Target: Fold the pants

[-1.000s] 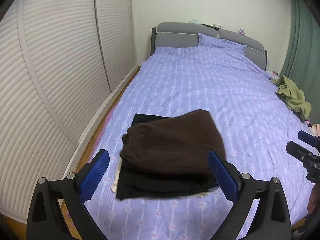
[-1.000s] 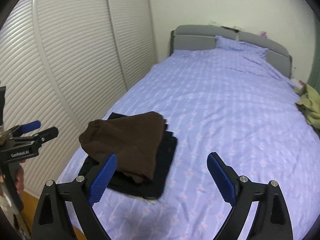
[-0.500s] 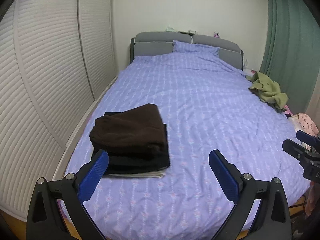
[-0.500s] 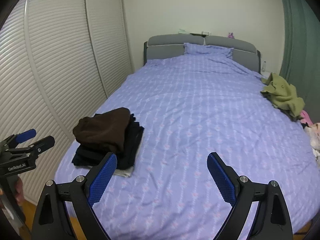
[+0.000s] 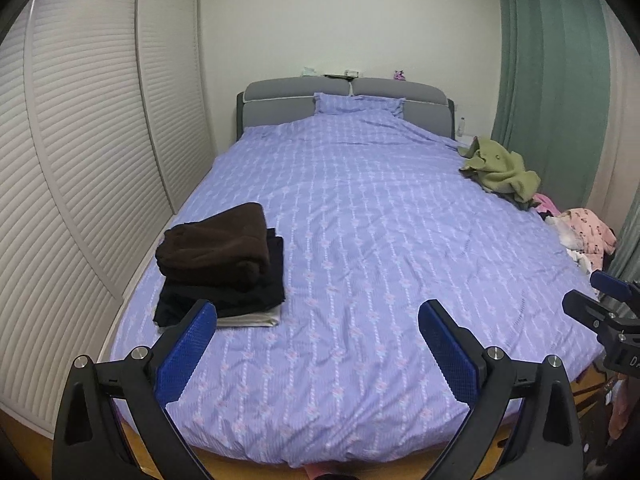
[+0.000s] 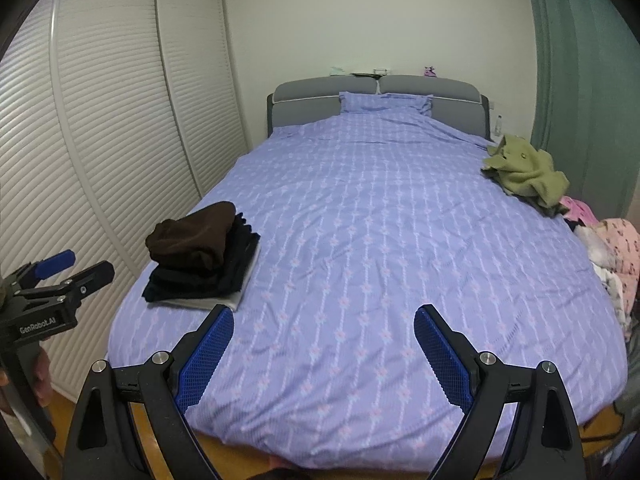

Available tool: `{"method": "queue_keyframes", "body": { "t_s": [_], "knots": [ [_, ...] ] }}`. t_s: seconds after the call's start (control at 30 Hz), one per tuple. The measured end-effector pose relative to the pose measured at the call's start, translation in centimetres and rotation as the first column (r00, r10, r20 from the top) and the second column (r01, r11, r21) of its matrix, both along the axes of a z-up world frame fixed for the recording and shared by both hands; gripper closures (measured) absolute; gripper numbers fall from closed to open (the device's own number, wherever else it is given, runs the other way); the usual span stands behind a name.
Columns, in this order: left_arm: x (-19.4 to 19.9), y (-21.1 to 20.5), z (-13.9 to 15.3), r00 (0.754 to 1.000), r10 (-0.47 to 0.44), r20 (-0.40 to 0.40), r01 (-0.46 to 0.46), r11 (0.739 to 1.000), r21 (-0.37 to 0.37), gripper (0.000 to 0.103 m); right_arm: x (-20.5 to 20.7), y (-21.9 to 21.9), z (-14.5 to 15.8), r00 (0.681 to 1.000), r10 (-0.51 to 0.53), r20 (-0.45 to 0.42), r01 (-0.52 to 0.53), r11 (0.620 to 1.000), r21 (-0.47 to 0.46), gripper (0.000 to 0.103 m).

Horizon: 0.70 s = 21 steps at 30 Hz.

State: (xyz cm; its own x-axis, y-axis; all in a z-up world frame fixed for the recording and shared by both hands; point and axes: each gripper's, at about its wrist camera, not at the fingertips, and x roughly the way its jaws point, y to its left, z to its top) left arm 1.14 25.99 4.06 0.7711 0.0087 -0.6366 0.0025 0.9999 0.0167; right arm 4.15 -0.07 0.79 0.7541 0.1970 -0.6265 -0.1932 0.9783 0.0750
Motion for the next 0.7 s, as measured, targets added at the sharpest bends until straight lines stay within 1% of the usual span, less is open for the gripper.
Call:
{"method": "queue_keyframes", "body": {
  "t_s": [0.13,0.33,0.7],
  "knots": [
    [-1.9,-1.8,0.3,1.0,-0.015,0.003,0.015,1.0,-0.006,0.0,-2.2,-2.1,0.1,1.0,-0.015,0.007,0.015,1.0,0.003,0.01],
    [-3.8,-3.5,0.7,1.0,-0.03,0.01,0.03,1.0,0.003,0.0,-4.6,-4.2,0.5,0.999,-0.038,0.023,0.037,0.999,0.013,0.01],
    [-5.8,-5.1,1.4,0.999,-0.027,0.029,0.026,1.0,0.01,0.0,-6.3,-5.7,0.9,0.998,-0.046,0.036,0.046,0.999,0.018,0.01]
  ]
}}
